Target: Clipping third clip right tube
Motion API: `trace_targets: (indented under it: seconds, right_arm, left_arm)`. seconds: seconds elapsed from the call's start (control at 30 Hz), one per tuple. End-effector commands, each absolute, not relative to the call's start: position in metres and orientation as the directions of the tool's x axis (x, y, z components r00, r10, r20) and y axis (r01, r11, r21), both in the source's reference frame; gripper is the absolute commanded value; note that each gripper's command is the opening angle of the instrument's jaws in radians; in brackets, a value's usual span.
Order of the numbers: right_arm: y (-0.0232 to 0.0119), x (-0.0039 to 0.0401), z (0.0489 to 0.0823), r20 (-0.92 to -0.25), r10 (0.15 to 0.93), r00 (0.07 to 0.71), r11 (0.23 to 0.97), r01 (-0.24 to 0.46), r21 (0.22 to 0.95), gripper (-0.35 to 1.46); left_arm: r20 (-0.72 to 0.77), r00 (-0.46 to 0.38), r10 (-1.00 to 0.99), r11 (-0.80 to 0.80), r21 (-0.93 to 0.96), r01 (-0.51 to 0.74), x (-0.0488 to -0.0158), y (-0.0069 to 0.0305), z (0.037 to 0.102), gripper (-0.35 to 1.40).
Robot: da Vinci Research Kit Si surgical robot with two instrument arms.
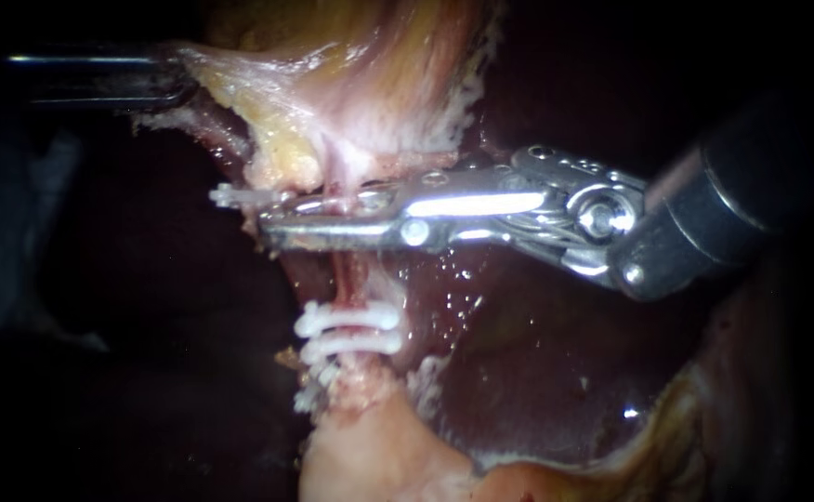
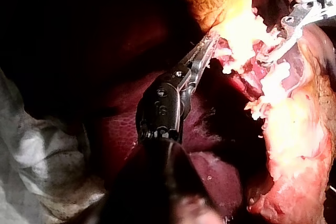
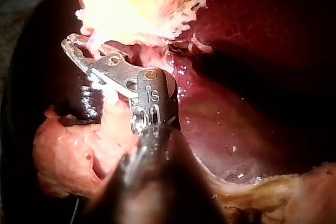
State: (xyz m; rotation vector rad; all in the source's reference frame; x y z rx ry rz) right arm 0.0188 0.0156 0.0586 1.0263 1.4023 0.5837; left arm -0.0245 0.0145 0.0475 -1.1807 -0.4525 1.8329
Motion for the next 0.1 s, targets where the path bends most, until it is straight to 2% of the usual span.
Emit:
trace_targets:
  seconds: [0.03,0.1]
  right_arm:
    - [0.0156,0.0188,0.0586,-0.514,0.847,0.135,0.477,0.232,0.848,-0.35]
    - [0.0156,0.0188,0.0587,-0.514,0.847,0.135,0.477,0.232,0.848,-0.35]
  left_arm:
    - [-0.542,-0.156,0.826,-0.544,-0.690,-0.478,-0.0245,0.0145,0.0475,-0.35]
    - [-0.542,-0.156,0.826,-0.544,-0.690,-0.478,-0.0245,0.0145,0.0475,-0.35]
